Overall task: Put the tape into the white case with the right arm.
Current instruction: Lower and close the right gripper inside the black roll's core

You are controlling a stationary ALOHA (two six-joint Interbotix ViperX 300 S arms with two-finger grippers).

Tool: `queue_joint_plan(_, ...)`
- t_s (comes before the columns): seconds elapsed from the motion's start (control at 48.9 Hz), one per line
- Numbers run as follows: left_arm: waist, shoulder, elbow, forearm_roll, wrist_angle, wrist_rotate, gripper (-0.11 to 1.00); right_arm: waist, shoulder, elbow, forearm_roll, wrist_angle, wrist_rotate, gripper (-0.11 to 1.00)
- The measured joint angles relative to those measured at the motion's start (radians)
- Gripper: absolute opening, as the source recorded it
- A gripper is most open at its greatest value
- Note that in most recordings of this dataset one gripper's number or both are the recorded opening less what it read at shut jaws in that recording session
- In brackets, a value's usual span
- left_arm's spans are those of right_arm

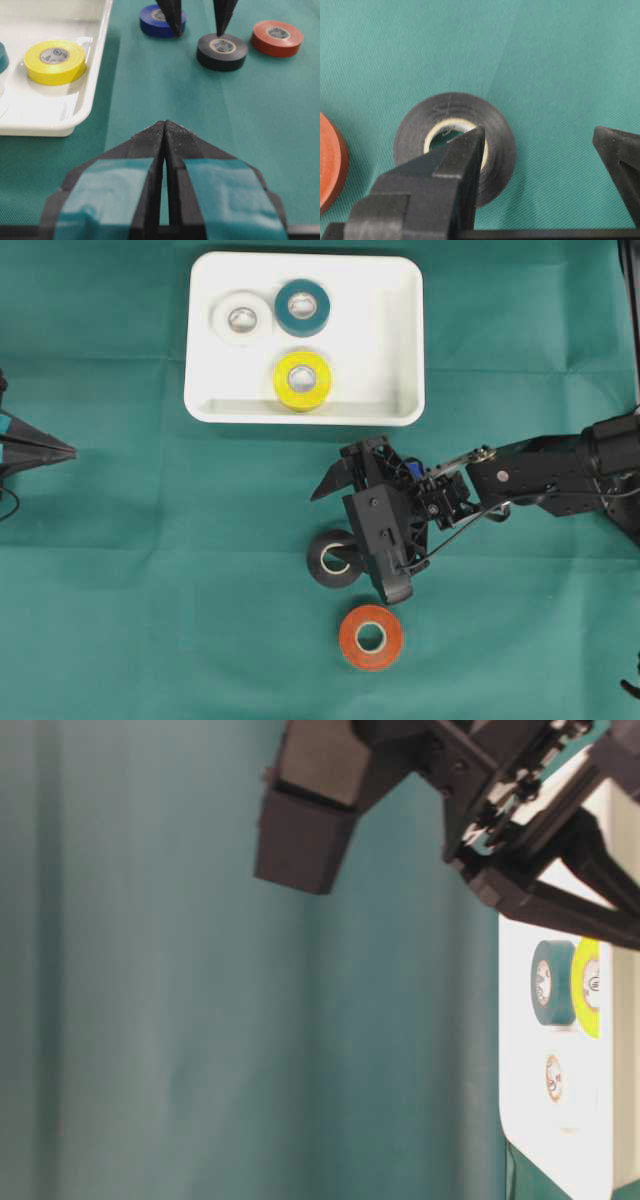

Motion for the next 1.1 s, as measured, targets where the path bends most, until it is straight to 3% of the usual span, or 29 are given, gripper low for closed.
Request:
queue_joint_plan(0.205, 0.000, 0.000, 0.000, 0.000, 0.000, 0.000, 0.00, 0.009, 0.035, -0.006, 0.000, 0.006, 0.008, 0.73)
queue_joint_plan(0.512, 0.002, 0.000, 0.000, 0.000, 0.000, 0.000, 0.00, 0.018, 0.046, -0.025, 0.000, 0.098, 0.071, 0.73)
queue_joint_plan(0.962, 0.000, 0.000, 0.000, 0.000, 0.000, 0.000, 0.00, 0.021, 0.109, -0.095, 0.000, 0.133, 0.075, 0.72)
queue_joint_plan(1.023, 0.000, 0.000, 0.000, -0.002, 0.000, 0.000, 0.00, 0.021, 0.109, -0.098, 0.000, 0.143, 0.074, 0.69)
queue_joint_plan(1.105, 0.000, 0.000, 0.000, -0.002, 0.000, 0.000, 0.00, 0.021, 0.109, -0.104, 0.002, 0.156, 0.074, 0.56)
